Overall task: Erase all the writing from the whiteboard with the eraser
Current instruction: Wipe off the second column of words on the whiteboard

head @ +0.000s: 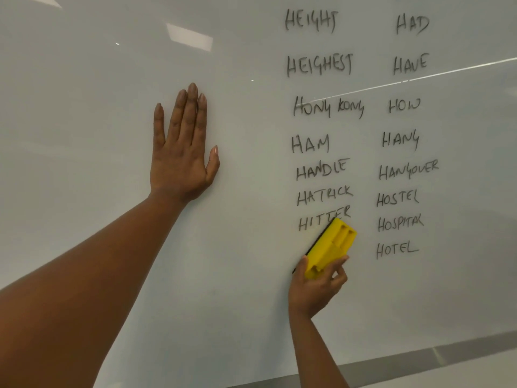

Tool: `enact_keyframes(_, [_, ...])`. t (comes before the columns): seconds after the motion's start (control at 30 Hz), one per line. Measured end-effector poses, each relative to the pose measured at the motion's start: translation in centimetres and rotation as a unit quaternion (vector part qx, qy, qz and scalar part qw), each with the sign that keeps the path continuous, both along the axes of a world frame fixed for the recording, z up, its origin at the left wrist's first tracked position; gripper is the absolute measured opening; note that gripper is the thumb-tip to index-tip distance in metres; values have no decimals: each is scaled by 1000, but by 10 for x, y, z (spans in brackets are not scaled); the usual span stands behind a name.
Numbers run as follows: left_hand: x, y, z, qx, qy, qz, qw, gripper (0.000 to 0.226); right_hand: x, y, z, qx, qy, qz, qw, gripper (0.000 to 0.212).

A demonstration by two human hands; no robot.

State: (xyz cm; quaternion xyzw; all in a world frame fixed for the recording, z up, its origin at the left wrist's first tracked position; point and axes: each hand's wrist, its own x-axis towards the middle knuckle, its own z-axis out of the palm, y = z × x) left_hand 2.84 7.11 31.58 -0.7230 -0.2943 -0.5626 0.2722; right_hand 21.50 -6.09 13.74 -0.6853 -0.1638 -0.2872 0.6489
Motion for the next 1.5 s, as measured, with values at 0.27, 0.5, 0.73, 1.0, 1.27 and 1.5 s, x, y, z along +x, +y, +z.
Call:
enact_keyframes(0.27, [1, 1, 0, 2, -6, -2, 1000, 68, -21, 12, 21, -28, -64, 10, 998, 80])
enact_keyframes(0.5, [1, 1, 0, 3, -3, -3, 1000, 68, -20, -4, -26, -124, -147, 21, 981, 75])
enact_keyframes(0.73, [1, 1, 0, 7, -8, -1, 1000, 68, -8, 3, 5, -59, -95, -7, 994, 74])
enact_keyframes(1.0, [2, 1, -1, 4, -6, 1, 1000, 68, -25, 11, 16, -106, -217, 5, 970, 72])
enact_keyframes(1.27, [2, 1, -1, 13, -9, 0, 1000, 68, -13, 8, 19, -87, -192, -5, 978, 73])
enact_keyframes(1.5, [2, 2, -1, 14, -11, 6, 1000, 67, -33, 26, 58, -47, -208, -2, 977, 73])
